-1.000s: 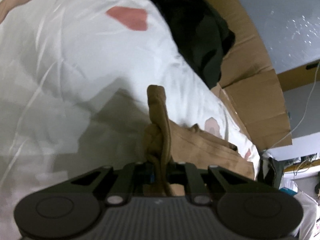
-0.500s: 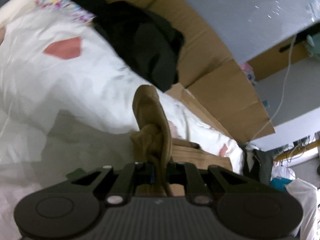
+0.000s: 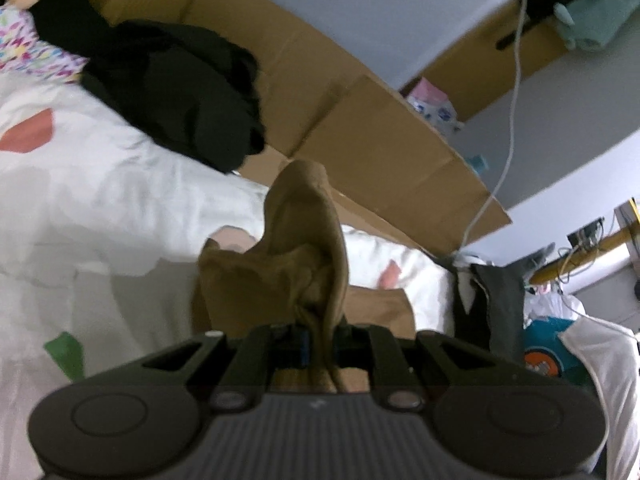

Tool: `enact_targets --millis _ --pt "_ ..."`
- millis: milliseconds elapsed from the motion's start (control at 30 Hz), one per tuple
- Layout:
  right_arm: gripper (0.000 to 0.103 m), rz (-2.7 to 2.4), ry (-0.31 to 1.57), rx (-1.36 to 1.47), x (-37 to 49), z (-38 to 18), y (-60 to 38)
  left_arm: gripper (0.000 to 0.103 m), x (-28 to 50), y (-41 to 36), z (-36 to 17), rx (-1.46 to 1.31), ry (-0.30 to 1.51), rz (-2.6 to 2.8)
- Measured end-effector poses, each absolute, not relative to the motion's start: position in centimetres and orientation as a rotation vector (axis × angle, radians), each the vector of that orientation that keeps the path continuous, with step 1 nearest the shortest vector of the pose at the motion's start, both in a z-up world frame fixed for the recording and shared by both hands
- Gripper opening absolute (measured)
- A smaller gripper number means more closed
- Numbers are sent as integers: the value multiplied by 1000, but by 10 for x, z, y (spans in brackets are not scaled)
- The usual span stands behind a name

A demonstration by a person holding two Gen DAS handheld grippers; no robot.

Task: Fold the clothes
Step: 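Lift the pinched shirt edge with both grippers and fold it over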

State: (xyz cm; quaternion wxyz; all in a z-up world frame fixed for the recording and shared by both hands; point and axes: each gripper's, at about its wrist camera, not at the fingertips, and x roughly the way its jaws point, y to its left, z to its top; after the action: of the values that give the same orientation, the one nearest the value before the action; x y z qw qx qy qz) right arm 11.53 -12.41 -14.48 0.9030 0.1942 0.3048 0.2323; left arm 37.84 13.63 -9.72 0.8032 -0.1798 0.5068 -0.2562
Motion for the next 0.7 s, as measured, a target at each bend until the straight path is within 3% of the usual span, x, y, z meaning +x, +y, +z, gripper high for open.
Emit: enact_targets --millis 367,700 --pt "7 337 587 543 80 -161 -177 10 365 66 -91 -300 1053 -630" --pt "7 214 597 669 55 -199 -216 10 374 -8 -130 -251 1113 -641"
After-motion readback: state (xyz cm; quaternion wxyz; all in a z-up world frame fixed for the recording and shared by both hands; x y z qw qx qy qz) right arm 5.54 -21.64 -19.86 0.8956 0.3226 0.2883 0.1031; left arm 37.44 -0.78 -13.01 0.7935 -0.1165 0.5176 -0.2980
